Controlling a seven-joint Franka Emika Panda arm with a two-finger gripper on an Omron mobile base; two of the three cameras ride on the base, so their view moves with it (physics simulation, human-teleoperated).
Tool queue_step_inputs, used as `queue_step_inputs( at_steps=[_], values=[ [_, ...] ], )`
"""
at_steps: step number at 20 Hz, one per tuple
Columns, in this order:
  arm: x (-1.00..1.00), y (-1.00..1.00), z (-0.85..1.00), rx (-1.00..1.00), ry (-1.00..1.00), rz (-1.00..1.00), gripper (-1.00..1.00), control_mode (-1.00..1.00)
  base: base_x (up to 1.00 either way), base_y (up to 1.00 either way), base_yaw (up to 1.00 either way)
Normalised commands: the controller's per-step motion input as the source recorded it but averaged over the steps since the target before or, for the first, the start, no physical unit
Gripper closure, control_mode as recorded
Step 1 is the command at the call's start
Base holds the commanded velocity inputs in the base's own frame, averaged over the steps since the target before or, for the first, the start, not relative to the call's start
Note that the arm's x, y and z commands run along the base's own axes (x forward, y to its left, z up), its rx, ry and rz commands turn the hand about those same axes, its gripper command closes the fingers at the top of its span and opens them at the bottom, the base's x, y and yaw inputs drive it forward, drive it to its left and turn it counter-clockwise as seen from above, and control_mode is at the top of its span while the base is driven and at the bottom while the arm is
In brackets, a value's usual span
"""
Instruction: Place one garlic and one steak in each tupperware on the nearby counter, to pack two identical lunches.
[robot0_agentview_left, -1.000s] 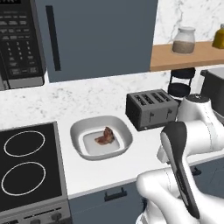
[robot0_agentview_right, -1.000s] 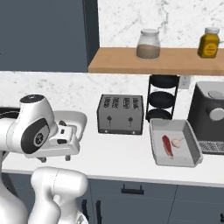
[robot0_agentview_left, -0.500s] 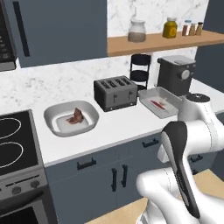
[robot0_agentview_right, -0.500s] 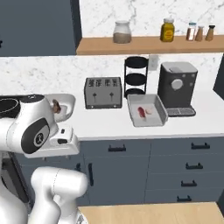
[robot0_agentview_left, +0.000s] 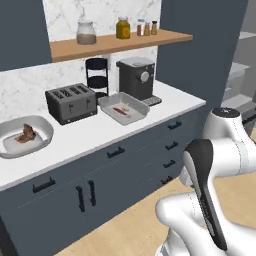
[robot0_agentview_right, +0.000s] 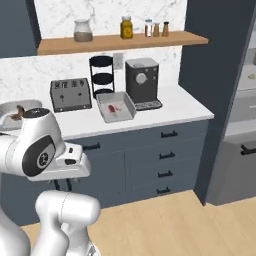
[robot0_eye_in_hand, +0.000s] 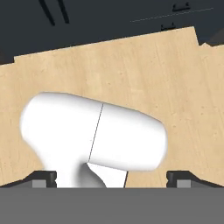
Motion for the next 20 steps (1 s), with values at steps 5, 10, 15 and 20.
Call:
queue_step_inputs(
  at_steps=[5,10,15,20],
  values=[
    [0.00,0.00,0.00,0.00,0.00,0.00,-1.00,1.00,0.14,-1.00,-0.51],
    [0.00,0.00,0.00,0.00,0.00,0.00,-1.00,1.00,0.52,-1.00,-0.37],
    [0.00,0.00,0.00,0.00,0.00,0.00,-1.00,1.00,1.00,-1.00,-0.05],
    [0.00,0.00,0.00,0.00,0.00,0.00,-1.00,1.00,0.99,-1.00,0.08]
  ],
)
